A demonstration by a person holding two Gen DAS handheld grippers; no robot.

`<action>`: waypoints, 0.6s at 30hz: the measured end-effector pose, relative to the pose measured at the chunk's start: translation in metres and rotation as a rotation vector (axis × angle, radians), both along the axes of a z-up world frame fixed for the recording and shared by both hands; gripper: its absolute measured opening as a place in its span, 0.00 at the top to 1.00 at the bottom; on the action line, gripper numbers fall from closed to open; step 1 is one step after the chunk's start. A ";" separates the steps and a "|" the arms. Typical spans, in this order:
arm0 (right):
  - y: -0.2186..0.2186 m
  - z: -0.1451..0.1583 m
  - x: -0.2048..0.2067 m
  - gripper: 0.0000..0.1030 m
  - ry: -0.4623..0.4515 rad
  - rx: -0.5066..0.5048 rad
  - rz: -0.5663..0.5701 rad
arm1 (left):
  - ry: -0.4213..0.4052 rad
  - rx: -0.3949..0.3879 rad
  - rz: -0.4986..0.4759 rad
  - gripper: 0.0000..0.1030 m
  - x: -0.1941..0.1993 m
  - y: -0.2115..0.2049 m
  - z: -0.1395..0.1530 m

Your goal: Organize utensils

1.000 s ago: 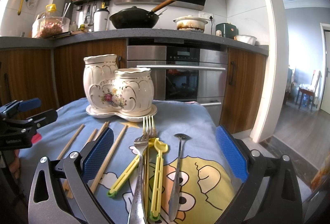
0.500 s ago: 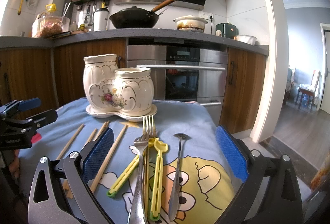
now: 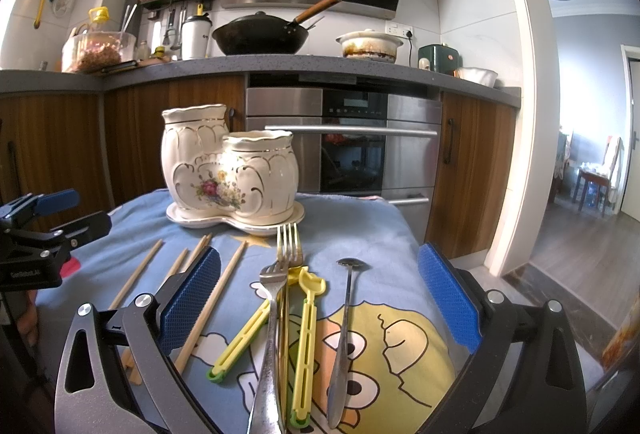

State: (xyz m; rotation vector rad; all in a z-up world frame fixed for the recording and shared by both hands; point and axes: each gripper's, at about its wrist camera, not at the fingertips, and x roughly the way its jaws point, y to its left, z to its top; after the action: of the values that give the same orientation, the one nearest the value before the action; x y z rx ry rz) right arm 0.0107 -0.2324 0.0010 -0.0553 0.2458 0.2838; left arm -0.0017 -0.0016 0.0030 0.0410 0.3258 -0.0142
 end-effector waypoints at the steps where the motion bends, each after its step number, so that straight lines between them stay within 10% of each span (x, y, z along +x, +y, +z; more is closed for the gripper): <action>1: 0.000 0.000 0.000 0.05 0.000 0.000 0.000 | 0.000 -0.001 0.000 0.05 0.000 0.000 0.000; 18: 0.002 -0.002 0.003 0.05 0.007 -0.002 0.002 | 0.012 0.001 -0.002 0.05 0.000 -0.001 -0.002</action>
State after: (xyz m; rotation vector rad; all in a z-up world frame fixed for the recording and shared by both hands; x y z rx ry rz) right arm 0.0132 -0.2302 -0.0007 -0.0563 0.2529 0.2857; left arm -0.0013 -0.0027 0.0014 0.0425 0.3382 -0.0162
